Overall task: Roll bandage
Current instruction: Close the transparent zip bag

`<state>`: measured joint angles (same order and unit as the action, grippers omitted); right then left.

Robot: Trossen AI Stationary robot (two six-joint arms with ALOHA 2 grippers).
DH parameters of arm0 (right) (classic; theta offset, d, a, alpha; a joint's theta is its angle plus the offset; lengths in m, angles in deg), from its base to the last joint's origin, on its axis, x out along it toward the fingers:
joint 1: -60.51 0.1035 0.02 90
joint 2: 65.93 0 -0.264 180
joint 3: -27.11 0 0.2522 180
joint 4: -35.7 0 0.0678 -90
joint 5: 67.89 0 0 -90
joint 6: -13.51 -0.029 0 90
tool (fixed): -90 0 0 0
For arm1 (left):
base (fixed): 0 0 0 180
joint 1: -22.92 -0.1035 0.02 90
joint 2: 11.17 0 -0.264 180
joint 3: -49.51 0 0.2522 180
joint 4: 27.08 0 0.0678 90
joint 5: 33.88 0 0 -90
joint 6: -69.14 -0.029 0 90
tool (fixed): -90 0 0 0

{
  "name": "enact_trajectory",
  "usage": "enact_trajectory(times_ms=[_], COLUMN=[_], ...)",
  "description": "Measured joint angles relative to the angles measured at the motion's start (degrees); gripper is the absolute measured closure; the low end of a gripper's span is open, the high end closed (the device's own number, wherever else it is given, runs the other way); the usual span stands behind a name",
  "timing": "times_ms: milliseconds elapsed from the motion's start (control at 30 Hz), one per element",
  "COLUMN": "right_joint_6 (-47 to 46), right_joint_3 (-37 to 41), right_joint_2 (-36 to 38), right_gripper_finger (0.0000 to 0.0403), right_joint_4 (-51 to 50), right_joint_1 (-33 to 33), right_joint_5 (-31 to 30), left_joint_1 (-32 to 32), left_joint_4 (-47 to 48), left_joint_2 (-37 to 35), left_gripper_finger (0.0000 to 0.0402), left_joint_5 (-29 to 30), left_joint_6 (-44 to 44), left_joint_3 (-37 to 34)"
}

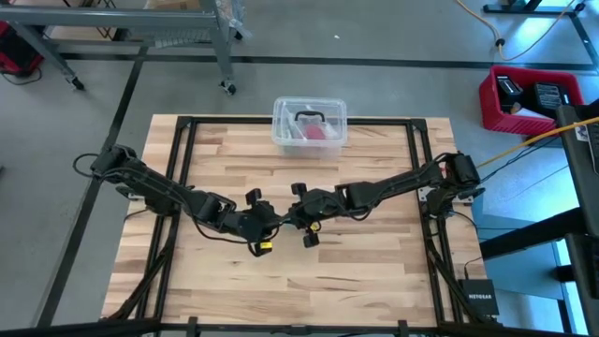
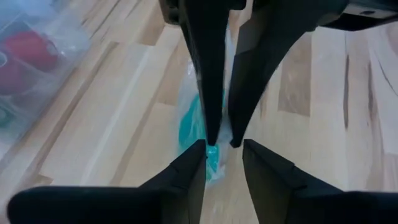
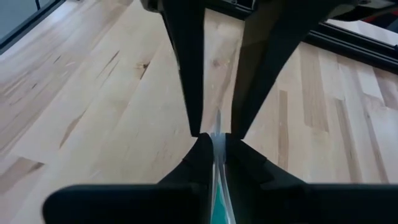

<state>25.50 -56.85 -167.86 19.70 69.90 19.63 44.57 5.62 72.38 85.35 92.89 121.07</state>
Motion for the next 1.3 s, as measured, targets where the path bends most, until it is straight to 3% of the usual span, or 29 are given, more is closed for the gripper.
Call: enact_trajectory(times_ms=[400, 833, 1300], right_joint_6=[0.25, -1.69, -3.09], right_joint_3=[0.0, -0.22, 0.0], right_joint_2=[0.0, 0.0, 3.96], right_gripper_finger=[0.0371, 0.037, 0.037], right_joint_4=[-0.17, -3.5, -21.71], right_joint_1=[0.0, -0.04, 0.04], right_joint_5=[-0.12, -1.56, -5.58], left_joint_1=[-0.75, -0.99, -0.68], left_joint_4=[1.14, 4.68, 8.91], left_joint_2=[0.0, 0.02, 0.02], left_gripper_finger=[0.0397, 0.0401, 0.0401], left_joint_5=[-0.15, 2.18, 3.84], left_joint_6=[-2.99, -1.26, 1.36], left_joint_3=[0.0, 0.07, -0.17])
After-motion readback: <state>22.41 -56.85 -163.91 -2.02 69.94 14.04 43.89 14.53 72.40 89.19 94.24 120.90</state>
